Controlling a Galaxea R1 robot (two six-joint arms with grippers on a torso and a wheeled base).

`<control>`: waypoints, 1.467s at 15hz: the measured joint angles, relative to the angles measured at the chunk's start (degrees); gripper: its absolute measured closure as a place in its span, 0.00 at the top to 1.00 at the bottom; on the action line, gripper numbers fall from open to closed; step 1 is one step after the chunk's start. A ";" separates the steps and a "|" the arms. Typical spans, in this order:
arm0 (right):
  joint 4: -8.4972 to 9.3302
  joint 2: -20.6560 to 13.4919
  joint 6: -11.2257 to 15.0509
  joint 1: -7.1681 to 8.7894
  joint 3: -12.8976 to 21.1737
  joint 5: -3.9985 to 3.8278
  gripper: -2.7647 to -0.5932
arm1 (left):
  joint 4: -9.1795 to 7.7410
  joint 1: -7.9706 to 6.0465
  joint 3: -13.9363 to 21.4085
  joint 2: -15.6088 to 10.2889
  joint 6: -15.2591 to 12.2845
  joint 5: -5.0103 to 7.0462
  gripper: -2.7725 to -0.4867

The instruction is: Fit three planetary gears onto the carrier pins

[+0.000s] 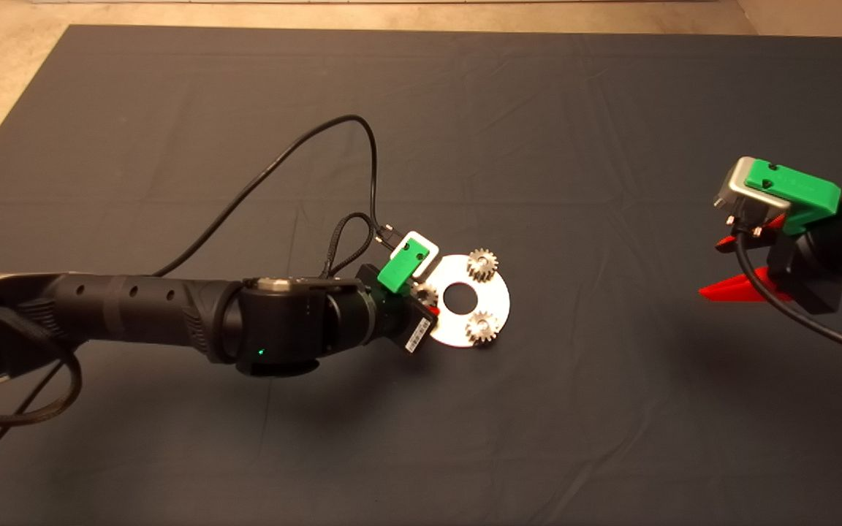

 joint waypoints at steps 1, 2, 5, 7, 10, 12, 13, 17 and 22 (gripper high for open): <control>0.00 -0.02 0.00 0.00 0.00 0.00 0.47 | 0.00 0.00 -0.02 0.00 0.44 0.00 0.08; 0.00 0.00 0.00 0.00 0.00 0.00 0.47 | -0.01 -0.02 -0.02 0.02 0.48 -0.01 0.08; 0.00 0.00 0.00 0.00 0.02 0.00 0.47 | -0.05 -0.13 -0.10 0.02 0.51 0.04 0.08; 0.00 0.00 0.00 0.00 0.02 0.00 0.47 | -0.05 -0.14 -0.10 0.17 0.49 0.04 0.08; 0.00 0.00 0.00 0.00 0.02 0.00 0.47 | -0.05 -0.15 -0.07 0.17 0.49 0.04 0.08; 0.00 0.02 0.00 0.00 0.02 0.00 0.47 | -0.05 -0.16 -0.07 0.17 0.51 0.06 0.08; 0.00 0.02 0.00 0.00 0.02 0.00 0.47 | -0.05 -0.18 -0.07 0.17 0.51 0.09 0.08; 0.00 0.04 0.00 0.00 0.02 0.00 0.47 | -0.05 -1.67 -0.07 0.17 0.66 0.20 0.08; 0.00 0.17 0.00 -0.02 0.00 0.02 0.47 | -0.07 -1.71 -0.07 0.16 0.68 0.17 0.08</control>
